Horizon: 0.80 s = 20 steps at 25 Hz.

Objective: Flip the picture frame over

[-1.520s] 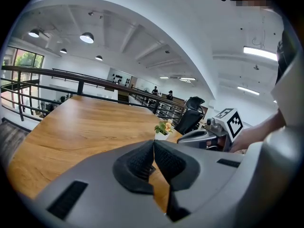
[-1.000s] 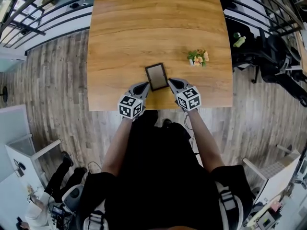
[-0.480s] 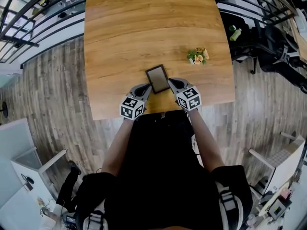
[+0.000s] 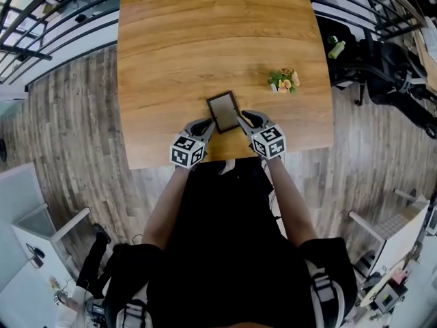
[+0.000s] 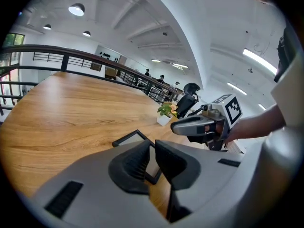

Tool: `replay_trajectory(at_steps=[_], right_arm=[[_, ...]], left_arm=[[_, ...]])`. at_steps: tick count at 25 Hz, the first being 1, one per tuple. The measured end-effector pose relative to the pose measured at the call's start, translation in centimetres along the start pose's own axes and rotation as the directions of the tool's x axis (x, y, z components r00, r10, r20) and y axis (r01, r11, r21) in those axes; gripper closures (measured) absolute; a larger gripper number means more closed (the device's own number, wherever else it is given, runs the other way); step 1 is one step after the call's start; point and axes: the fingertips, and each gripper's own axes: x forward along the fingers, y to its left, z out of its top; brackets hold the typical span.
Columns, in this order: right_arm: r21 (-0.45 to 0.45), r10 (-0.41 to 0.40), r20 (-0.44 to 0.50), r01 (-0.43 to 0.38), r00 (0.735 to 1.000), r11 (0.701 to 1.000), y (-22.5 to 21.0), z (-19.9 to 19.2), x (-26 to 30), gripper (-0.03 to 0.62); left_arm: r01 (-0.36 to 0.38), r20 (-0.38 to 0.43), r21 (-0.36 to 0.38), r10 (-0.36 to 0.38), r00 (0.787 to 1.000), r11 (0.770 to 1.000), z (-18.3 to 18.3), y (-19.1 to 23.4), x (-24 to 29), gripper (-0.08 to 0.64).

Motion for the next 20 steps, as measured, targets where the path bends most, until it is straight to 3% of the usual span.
replay_trajectory(at_steps=[2,5,14,17,20], right_arm=[[0.004,0.003,-0.007,-0.003,1.000,1.000,-0.2,-0.1,0.2,0.503],[0.010,0.013,-0.020,-0.013,1.000,1.000,-0.5,-0.5,0.5,0.509],[-0.007,0.041,-0.056,-0.042,0.998,0.999,-1.7,-0.9,0.6,0.517],[-0.024,0.047,-0.052,-0.049,0.998,0.999,-1.9,-0.7,0.4,0.584],[-0.024,0.061,-0.061,-0.062,0.996,0.998,-2.1,-0.9,0.1,0.584]], left_arm=[[0.003,-0.043,-0.002,-0.003,0.999,1.000,-1.3,0.2,0.6,0.523],[-0.010,-0.102,-0.022,0.008,0.995,1.000,-3.1,0.6,1.6,0.440],[-0.107,-0.175,-0.082,0.091,0.980,0.991,-6.4,1.9,3.8,0.440],[-0.162,-0.185,-0.111,0.140,0.973,0.980,-7.0,2.6,4.1,0.440],[-0.196,-0.197,-0.125,0.169,0.966,0.973,-7.5,2.8,4.4,0.440]])
